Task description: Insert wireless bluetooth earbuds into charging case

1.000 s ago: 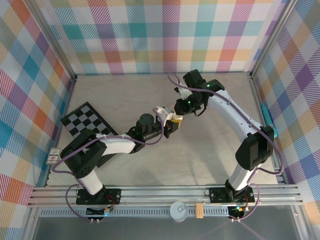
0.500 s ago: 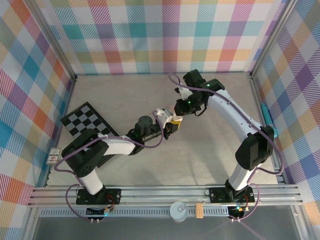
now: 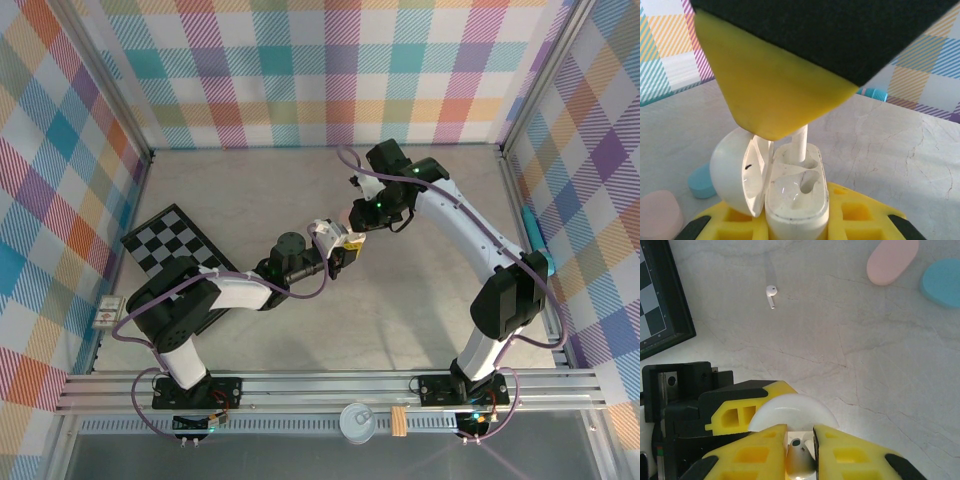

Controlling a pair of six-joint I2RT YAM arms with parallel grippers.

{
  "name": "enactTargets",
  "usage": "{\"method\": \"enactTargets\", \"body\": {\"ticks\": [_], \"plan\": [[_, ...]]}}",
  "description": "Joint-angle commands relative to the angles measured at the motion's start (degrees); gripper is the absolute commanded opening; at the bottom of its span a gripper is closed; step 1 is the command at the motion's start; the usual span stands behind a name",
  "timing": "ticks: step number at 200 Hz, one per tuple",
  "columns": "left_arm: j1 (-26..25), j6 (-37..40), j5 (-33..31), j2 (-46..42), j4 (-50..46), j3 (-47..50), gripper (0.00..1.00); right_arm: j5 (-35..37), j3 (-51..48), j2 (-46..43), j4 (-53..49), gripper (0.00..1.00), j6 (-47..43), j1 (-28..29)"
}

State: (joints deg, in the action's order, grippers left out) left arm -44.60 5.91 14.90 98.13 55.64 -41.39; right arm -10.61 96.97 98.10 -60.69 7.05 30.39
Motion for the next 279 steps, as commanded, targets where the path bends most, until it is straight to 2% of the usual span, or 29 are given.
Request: {"method": "enactTargets", "body": {"ticks": [1,180,217,279], "plan": [[-0.6,2.2,0.6,0.1,5.6,-0.2,0.03,-2.3,0.6,1.1,-2.6,0.2,0.1,0.6],[-0.6,3.2,1.8,-0.5,8.4,0.6,0.03,-5.1,-3.0,1.6,0.6,0.2,1.4,0.7],[-0.5,3.1,0.4,-1.4,8.3,0.8,0.03,-5.0,-3.9,2.3,1.2,0.22,1.2,0.9],[-0.5,1.7,-0.4,-1.3,7.2,-0.2,0.02,-5.2,-6.2,-0.8,2.9,0.24,-0.4,1.4]]}}
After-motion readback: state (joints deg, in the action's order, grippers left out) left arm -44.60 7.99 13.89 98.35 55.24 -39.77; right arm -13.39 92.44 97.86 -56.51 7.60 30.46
